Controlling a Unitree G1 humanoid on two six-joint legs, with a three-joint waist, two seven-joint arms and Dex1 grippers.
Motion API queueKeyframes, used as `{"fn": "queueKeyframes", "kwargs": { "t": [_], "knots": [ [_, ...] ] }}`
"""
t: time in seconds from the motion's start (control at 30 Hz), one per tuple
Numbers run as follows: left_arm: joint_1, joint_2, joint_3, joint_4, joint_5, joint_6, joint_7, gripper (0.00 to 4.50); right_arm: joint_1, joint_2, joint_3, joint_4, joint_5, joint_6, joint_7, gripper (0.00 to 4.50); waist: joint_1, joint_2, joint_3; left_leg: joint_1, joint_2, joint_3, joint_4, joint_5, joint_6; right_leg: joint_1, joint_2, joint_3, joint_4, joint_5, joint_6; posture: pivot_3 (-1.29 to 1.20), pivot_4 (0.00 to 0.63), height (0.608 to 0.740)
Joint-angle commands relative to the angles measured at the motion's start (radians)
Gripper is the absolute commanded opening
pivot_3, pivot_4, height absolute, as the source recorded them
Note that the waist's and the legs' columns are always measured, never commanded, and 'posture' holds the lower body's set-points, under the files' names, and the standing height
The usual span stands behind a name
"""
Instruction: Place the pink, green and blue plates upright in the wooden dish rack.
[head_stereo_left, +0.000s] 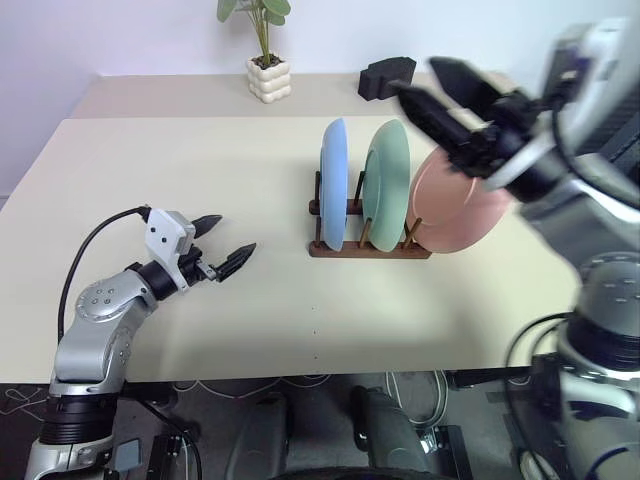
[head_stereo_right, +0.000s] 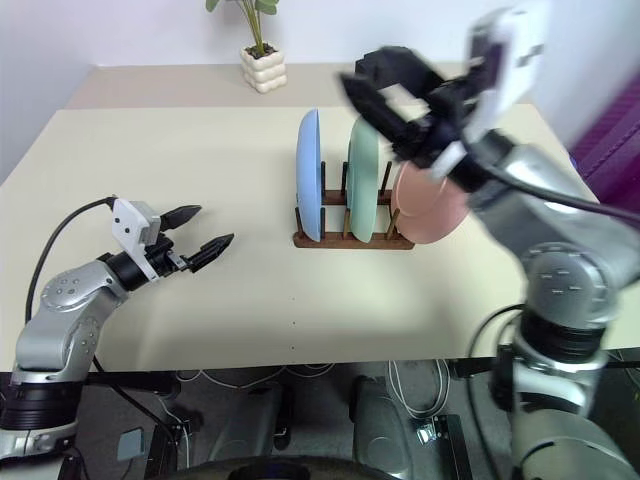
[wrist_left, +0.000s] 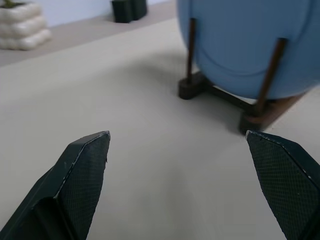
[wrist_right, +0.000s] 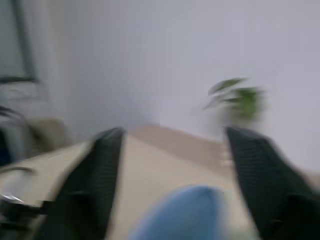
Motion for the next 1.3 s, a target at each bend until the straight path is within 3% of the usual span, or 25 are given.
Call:
{"fn": "queueKeyframes", "kwargs": {
  "t": [0.03, 0.1, 0.13, 0.37, 0.53, 0.73, 1.0, 1.3],
  "knots": [
    [-0.002, 0.026, -0.017, -0.057, -0.045, 0.025, -0.059, 4.5, 0.096, -0.136, -0.124, 0.023, -0.039, 0.004, 0.084, 1.11, 0.0, 0.0, 0.0, 0.0, 0.0, 0.0, 0.0, 0.0, 0.0, 0.0, 0.0, 0.0, 0.0, 0.0, 0.0, 0.0, 0.15, 0.74],
    [0.002, 0.045, -0.049, -0.079, -0.054, 0.046, -0.106, 4.5, 0.19, -0.224, -0.2, 0.028, -0.054, 0.021, 0.131, 0.15, 0.001, 0.0, 0.0, 0.0, 0.001, 0.0, -0.001, 0.0, 0.0, 0.0, 0.001, 0.0, 0.0, 0.0, 0.0, 0.0, 0.15, 0.74],
    [0.004, 0.052, -0.068, -0.088, -0.051, 0.05, -0.122, 4.5, 0.228, -0.25, -0.222, 0.027, -0.063, 0.026, 0.14, 0.06, 0.001, 0.0, 0.0, 0.0, 0.001, 0.001, 0.0, 0.0, 0.0, 0.0, 0.0, 0.0, 0.0, 0.0, 0.0, 0.0, 0.15, 0.74],
    [0.0, 0.057, -0.142, -0.124, -0.049, 0.071, -0.164, 4.5, 0.408, -0.323, -0.269, 0.066, -0.218, 0.015, 0.136, 0.06, 0.0, 0.001, 0.0, 0.001, 0.005, 0.003, 0.001, 0.0, 0.0, 0.0, 0.001, 0.002, 0.0, 0.0, -0.001, 0.0, 0.15, 0.74],
    [-0.005, 0.045, -0.168, -0.133, -0.042, 0.068, -0.156, 4.5, 0.514, -0.339, -0.19, 0.065, -0.344, -0.004, 0.162, 0.06, 0.001, 0.0, 0.0, 0.001, 0.005, 0.004, 0.001, 0.0, 0.0, 0.0, 0.001, 0.002, 0.0, 0.0, -0.001, 0.0, 0.15, 0.74],
    [-0.001, 0.037, -0.175, -0.145, -0.042, 0.066, -0.141, 4.5, 0.441, -0.271, -0.09, 0.049, -0.351, -0.021, 0.164, 0.06, -0.003, 0.001, 0.0, 0.001, 0.005, 0.004, 0.001, 0.0, 0.0, 0.0, 0.002, 0.002, 0.0, 0.0, -0.001, 0.0, 0.15, 0.74],
    [0.011, 0.04, -0.164, -0.139, -0.037, 0.053, -0.126, 4.5, 0.374, -0.235, -0.059, 0.007, -0.308, -0.015, 0.216, 0.06, 0.003, 0.001, 0.0, 0.0, 0.005, 0.004, 0.002, 0.0, 0.0, 0.0, 0.002, 0.002, 0.0, 0.0, 0.0, 0.0, 0.15, 0.74],
    [0.0, 0.021, -0.16, -0.098, -0.022, 0.02, -0.107, 4.5, 0.464, -0.214, -0.103, 0.062, -0.34, -0.024, 0.227, 0.06, 0.003, 0.001, 0.0, 0.0, 0.005, 0.003, 0.002, 0.0, 0.0, 0.0, 0.002, 0.002, 0.0, 0.0, 0.0, 0.0, 0.15, 0.74]
  ]
}}
